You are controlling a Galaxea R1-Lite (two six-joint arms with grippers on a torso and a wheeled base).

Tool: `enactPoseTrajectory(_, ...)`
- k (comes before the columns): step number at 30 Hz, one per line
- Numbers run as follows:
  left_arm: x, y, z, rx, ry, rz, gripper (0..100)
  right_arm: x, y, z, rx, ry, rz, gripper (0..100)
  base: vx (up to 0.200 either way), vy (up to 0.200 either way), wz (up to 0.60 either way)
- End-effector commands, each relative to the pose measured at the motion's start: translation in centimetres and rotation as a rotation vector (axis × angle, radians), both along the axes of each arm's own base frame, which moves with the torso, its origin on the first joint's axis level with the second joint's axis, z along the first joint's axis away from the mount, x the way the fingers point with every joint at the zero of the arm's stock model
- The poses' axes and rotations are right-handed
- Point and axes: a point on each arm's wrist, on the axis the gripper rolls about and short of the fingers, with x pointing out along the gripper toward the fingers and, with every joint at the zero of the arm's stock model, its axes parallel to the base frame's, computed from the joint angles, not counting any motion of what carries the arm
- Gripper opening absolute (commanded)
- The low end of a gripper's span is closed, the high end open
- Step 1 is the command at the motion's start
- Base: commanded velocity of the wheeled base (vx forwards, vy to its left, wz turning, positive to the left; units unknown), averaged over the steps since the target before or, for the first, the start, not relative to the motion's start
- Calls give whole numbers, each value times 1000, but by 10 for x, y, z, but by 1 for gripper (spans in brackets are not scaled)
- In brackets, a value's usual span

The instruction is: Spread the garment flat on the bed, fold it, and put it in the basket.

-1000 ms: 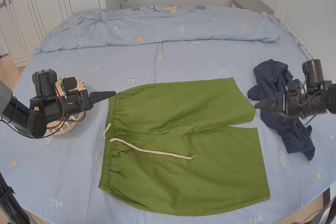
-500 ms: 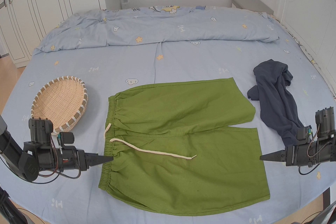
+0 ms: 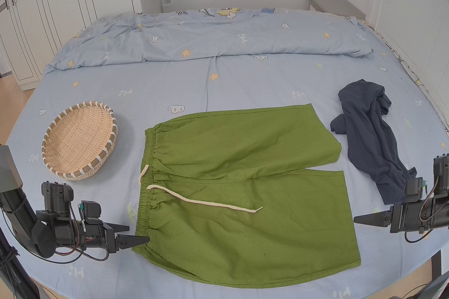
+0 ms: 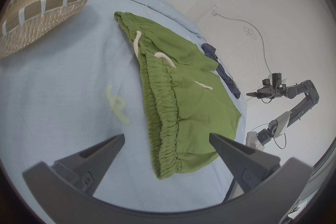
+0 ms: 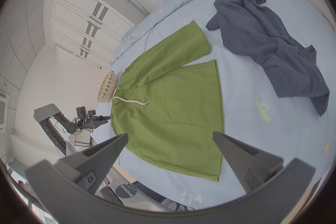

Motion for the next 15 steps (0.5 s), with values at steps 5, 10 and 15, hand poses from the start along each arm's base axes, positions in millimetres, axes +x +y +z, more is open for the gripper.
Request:
enactPoseTrajectory(5,-12,-12,-18,-27,109,-40,100,-3,-2,1,0,-9,-12,100,0,0,0)
enactPoseTrajectory(10,-11,-15,-20,-45,132,-52,100,-4,-3,-1,-1,-2,-18,100,0,0,0)
enactPoseTrajectory(15,-7,-20,-24,-49,109,-70,100,-6,-5,-3,-1,8,-28,100,0,0,0)
